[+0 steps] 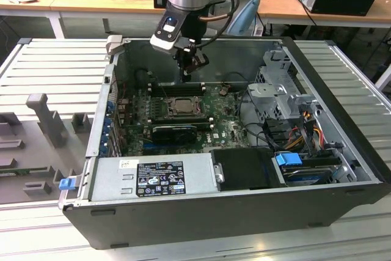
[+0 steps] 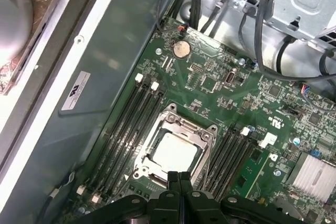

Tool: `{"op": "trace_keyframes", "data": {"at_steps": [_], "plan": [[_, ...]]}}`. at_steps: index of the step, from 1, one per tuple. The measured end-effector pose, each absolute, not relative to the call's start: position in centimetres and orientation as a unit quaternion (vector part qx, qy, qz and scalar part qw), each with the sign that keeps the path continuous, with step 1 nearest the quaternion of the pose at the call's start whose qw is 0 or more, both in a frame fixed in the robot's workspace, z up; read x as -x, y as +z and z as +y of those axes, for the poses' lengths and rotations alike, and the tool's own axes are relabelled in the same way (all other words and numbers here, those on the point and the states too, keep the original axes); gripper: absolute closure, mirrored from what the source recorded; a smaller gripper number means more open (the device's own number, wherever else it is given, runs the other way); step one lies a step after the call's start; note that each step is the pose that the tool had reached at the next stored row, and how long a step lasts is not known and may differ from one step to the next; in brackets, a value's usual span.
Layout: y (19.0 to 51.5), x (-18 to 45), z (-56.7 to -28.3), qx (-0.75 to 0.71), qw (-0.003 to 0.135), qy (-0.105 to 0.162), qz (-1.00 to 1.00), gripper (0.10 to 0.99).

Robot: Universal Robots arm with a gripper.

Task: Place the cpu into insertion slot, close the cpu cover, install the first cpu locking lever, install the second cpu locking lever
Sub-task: 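Install the first cpu locking lever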

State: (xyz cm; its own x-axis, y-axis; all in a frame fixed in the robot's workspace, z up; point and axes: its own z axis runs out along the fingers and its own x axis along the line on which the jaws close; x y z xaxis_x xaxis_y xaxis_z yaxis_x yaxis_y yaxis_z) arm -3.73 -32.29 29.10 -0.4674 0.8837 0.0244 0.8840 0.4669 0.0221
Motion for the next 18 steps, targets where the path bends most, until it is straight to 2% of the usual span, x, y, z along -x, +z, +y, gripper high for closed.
{"op": "trace_keyframes", "data": {"at_steps": [18], "plan": [[29.10,3.73,-32.29,0.437,0.004,-0.011,-0.899,0.980]]}}
